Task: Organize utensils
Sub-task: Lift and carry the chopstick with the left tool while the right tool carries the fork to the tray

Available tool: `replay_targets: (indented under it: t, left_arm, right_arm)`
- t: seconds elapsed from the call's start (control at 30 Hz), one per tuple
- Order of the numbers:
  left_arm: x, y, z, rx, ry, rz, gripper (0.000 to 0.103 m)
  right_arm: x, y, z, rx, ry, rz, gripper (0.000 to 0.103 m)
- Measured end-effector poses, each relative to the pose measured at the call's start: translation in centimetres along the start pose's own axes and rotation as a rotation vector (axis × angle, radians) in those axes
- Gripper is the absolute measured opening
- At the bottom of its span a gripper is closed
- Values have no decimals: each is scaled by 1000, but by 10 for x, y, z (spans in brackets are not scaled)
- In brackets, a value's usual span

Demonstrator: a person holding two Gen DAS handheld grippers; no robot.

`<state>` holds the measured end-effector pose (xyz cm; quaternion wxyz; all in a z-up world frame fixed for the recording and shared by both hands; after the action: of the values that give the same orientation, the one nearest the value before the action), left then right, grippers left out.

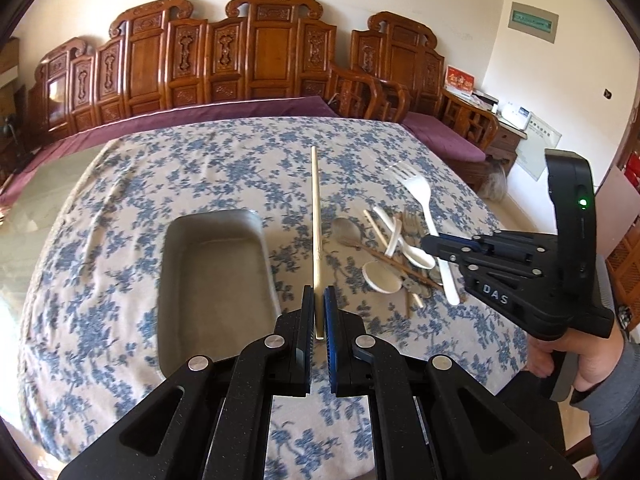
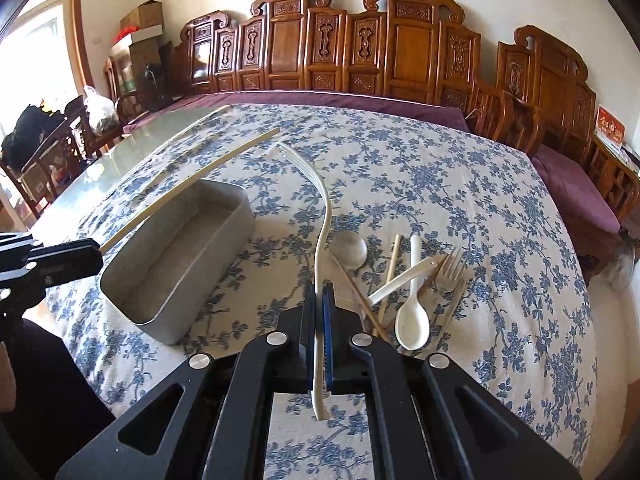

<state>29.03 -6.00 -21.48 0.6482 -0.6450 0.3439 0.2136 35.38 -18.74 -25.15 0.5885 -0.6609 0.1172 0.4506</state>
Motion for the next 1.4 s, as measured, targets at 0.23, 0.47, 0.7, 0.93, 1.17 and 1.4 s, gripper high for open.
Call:
replay_targets:
  t: [0.23,0.47,0.7,0.93,1.17,1.4]
  left_arm:
    - [5,13,28,-10,-30,20,4]
    - [18,34,56,-61,-41,65,4]
    - [33,46,74,-86,-44,111,4]
    - [50,51,86,-117,-48,143,4]
    - [61,51,94,-134,-68,165,4]
    - [49,42,105,-154,-86,130,8]
  right_arm:
    - [5,1,23,-16,-20,7,4]
    - [19,1,43,-33,-35,29,4]
    - [31,-3,62,-37,-64,45,4]
    - [39,-9,78,-33,-90,51,4]
    - [43,-16,89,-24,-118,54,4]
    - [51,-26,103,-17,-139,55,4]
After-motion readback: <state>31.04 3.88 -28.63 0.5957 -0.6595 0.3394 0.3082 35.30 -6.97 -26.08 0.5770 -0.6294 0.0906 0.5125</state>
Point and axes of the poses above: each gripper's, at about its wrist camera, not at the fingertips, and x roughly the way its jaws point, z to its left, y to its underside, the point moved 10 cm from there along x, roughly the way its jaws point, and after that the axes turned 5 degrees about -y, right-handed, at the moved point
